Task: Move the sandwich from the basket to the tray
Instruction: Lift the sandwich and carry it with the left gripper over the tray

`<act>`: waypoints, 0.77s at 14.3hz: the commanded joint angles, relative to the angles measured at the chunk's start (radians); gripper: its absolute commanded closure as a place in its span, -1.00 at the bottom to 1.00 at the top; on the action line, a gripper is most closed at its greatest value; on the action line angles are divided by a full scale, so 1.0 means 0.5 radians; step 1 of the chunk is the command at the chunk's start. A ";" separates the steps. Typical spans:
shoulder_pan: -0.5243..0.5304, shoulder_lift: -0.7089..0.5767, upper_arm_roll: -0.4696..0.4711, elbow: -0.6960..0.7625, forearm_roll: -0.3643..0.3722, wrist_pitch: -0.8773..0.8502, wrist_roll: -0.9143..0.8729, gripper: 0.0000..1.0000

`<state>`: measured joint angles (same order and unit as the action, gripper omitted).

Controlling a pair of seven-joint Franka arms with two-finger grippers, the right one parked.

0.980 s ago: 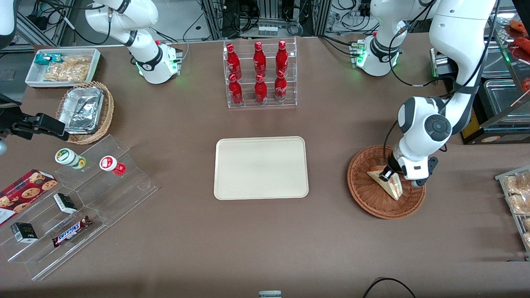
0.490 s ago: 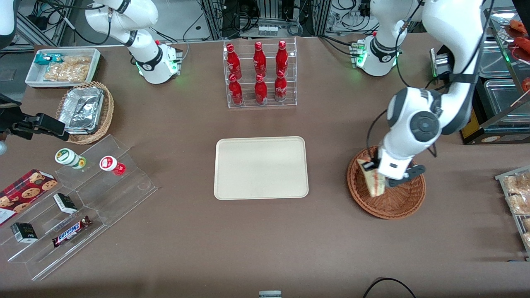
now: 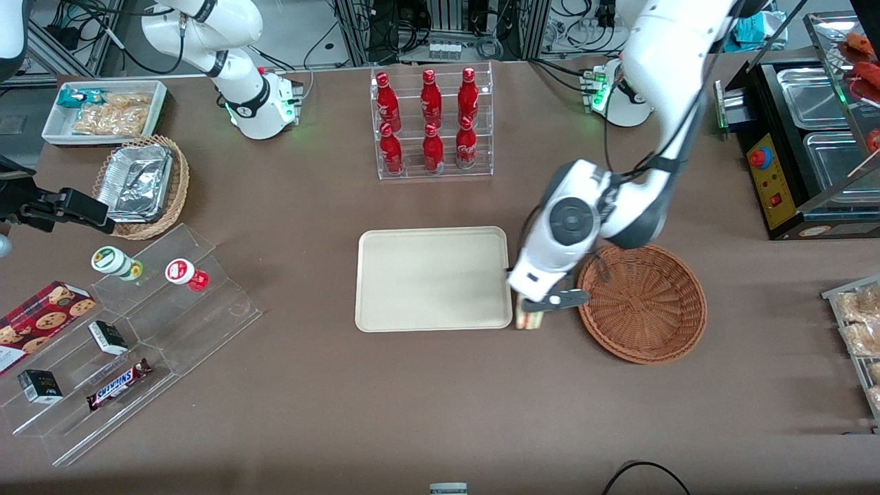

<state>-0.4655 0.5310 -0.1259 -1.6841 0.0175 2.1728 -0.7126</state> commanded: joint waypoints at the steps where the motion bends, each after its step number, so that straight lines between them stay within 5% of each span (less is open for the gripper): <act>1: -0.225 0.205 0.031 0.281 0.002 -0.081 -0.169 0.86; 11: -0.529 0.551 0.028 0.653 -0.001 -0.066 -0.578 0.88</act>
<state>-0.7127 0.7626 -0.1250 -1.4270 0.0175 2.1670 -0.9466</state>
